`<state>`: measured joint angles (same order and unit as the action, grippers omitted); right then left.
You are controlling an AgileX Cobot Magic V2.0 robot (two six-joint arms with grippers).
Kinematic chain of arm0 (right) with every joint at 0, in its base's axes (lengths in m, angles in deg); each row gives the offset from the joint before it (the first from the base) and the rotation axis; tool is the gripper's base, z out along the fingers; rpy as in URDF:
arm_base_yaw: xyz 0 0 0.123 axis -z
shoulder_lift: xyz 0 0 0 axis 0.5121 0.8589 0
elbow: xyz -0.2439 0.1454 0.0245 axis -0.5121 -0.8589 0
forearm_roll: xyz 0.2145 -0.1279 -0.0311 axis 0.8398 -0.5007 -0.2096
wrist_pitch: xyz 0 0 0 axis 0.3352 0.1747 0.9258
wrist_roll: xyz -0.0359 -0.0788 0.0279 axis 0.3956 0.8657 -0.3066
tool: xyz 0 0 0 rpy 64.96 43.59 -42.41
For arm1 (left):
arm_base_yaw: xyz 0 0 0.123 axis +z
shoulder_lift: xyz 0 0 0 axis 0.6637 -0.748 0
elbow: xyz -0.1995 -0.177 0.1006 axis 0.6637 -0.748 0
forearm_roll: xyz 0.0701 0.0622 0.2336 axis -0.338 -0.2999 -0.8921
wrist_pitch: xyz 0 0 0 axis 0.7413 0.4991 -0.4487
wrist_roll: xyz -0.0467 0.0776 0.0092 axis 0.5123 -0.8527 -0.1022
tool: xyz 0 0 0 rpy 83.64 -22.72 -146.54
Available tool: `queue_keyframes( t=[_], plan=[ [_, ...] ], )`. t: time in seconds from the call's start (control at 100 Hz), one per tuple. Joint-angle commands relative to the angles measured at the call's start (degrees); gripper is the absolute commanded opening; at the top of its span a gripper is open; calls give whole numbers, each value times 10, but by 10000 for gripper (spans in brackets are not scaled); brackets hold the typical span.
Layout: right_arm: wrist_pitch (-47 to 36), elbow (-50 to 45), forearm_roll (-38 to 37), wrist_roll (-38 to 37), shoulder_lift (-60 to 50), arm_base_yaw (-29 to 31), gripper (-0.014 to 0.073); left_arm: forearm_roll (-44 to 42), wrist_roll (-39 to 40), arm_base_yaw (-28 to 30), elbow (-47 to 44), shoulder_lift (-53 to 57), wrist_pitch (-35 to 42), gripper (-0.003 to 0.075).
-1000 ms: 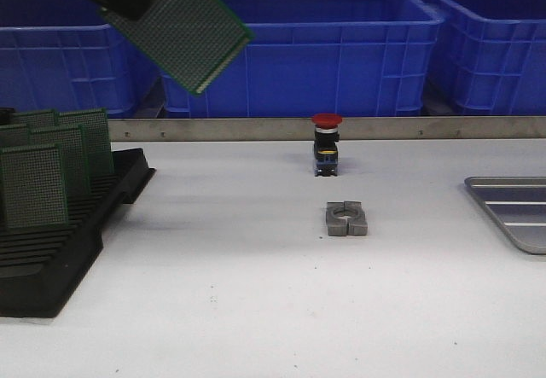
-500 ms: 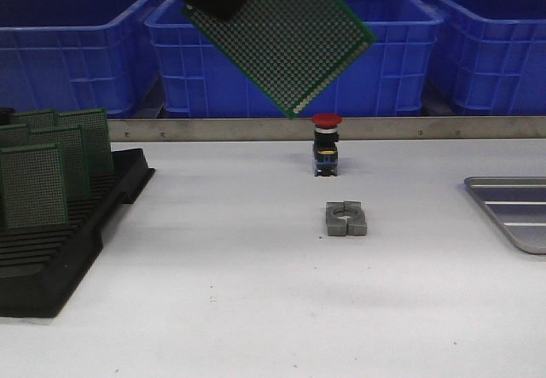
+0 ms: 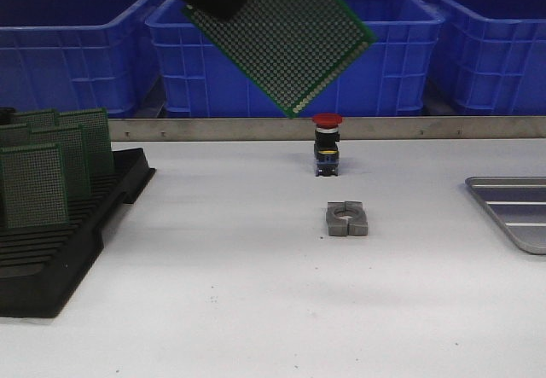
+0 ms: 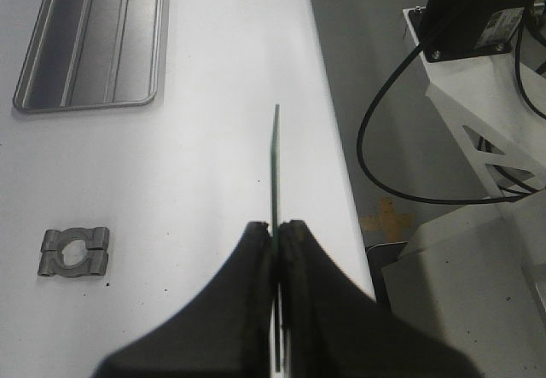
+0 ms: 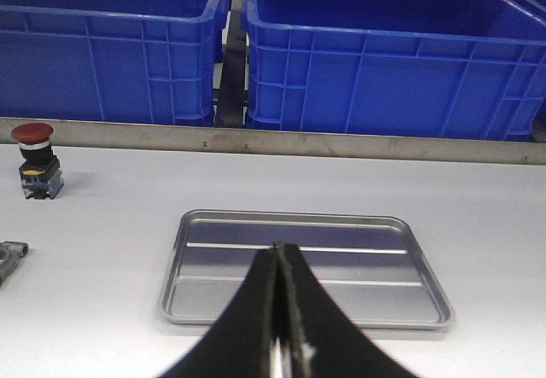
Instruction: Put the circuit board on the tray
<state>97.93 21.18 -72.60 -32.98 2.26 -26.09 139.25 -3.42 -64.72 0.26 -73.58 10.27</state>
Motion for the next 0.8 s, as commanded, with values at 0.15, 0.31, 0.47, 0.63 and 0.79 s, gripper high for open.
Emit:
queue_keyframes(
  t=[0.15, 0.31, 0.47, 0.63, 0.79],
  plan=[
    [137, 147, 2, 0, 89, 2, -60, 41, 6, -5, 17, 18, -34, -20],
    [242, 222, 8, 0, 186, 2, -60, 41, 6, -5, 17, 18, -34, -20],
    [297, 276, 42, 0, 283, 2, -59, 41, 6, -5, 17, 18, -34, -20],
    [261, 296, 132, 15, 342, 0, -42, 41, 6, -5, 17, 18, -34, -20],
    [249, 306, 268, 143, 382, -14, 136, 41, 6, -5, 17, 18, -34, -20]
  ],
)
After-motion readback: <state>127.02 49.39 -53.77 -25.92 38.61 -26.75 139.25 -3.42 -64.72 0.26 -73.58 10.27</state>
